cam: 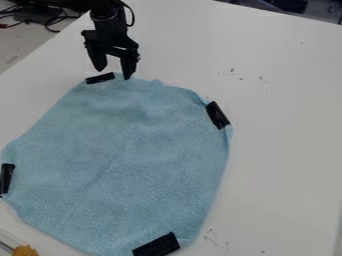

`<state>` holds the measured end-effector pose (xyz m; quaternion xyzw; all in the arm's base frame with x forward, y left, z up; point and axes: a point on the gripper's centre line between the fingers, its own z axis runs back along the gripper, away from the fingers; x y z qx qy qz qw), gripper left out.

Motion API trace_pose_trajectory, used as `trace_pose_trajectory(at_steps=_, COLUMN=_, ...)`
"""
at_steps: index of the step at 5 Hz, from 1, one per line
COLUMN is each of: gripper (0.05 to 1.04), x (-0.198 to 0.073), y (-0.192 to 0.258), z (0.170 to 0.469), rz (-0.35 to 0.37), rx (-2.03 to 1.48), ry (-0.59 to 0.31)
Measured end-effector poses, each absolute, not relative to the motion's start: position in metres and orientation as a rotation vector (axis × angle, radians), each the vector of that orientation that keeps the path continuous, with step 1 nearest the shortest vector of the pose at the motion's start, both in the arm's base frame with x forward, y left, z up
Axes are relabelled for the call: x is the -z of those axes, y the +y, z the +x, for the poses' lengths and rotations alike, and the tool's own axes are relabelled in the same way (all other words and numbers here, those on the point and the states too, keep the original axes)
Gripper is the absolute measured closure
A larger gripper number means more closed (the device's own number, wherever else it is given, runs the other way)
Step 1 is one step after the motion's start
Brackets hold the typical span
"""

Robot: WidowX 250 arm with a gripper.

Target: Fold the cloth from top righ to bottom left

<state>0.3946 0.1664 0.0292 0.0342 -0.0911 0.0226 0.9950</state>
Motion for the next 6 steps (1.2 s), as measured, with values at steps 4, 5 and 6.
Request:
trace_pose_trajectory(at_steps=4, gripper=0.084, x=-0.014, y=0.182, z=0.386, rz=0.007, rx=-0.019, ry=-0.106)
trace_pose_trajectory(at_steps=5, gripper=0.132, x=-0.012, y=0.181, z=0.383, rz=0.003, rx=-0.016, ry=-0.093)
trace_pose_trajectory(at_steps=6, gripper=0.402, x=-0.007, y=0.183, z=0.383, rz=0.012, rx=-0.009, ry=-0.108)
